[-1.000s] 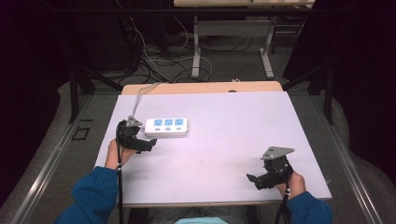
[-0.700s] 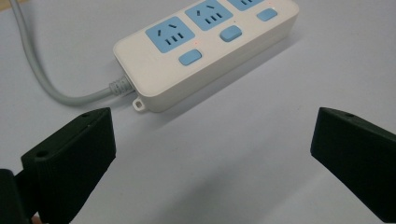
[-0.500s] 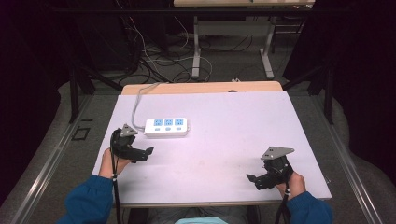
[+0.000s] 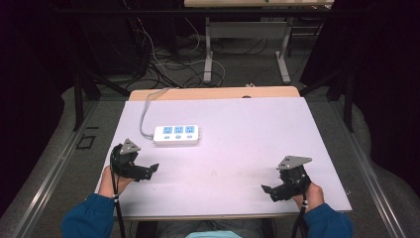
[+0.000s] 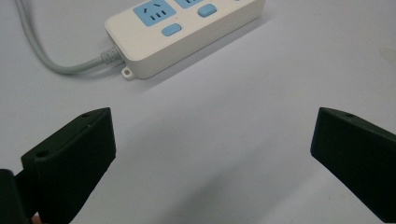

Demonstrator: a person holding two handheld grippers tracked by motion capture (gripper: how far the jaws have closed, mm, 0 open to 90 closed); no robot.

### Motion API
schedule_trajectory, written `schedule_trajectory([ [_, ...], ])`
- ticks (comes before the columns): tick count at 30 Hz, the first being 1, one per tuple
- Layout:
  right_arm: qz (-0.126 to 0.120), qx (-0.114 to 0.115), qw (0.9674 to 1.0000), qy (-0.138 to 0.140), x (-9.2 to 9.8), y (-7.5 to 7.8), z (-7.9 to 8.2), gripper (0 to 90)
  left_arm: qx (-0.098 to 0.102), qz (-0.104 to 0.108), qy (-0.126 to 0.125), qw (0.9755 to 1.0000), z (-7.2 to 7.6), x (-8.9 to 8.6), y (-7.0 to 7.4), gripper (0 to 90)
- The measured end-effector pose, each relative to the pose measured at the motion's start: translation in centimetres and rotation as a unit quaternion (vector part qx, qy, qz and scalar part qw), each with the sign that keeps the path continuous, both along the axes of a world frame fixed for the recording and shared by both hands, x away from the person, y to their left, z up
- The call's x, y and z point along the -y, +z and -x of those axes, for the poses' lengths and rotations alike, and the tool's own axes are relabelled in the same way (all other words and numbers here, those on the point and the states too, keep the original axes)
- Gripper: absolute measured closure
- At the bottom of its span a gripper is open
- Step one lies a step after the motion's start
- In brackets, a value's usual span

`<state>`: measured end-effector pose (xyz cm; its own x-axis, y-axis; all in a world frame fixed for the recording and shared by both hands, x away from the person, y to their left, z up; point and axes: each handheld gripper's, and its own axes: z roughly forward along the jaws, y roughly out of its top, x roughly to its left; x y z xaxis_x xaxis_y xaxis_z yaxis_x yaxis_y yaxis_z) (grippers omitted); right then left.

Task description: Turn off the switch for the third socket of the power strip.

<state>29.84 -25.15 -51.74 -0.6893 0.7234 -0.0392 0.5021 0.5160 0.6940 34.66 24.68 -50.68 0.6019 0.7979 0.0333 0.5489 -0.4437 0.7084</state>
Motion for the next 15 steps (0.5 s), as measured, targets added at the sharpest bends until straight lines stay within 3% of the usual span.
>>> schedule_trajectory([
  [15,0.001,0.003,1.0000,-0.001,0.0,0.0,0.0,2.0,0.001,0.005,-0.015,0.9999,3.2,-0.7,-0.5,0.3],
])
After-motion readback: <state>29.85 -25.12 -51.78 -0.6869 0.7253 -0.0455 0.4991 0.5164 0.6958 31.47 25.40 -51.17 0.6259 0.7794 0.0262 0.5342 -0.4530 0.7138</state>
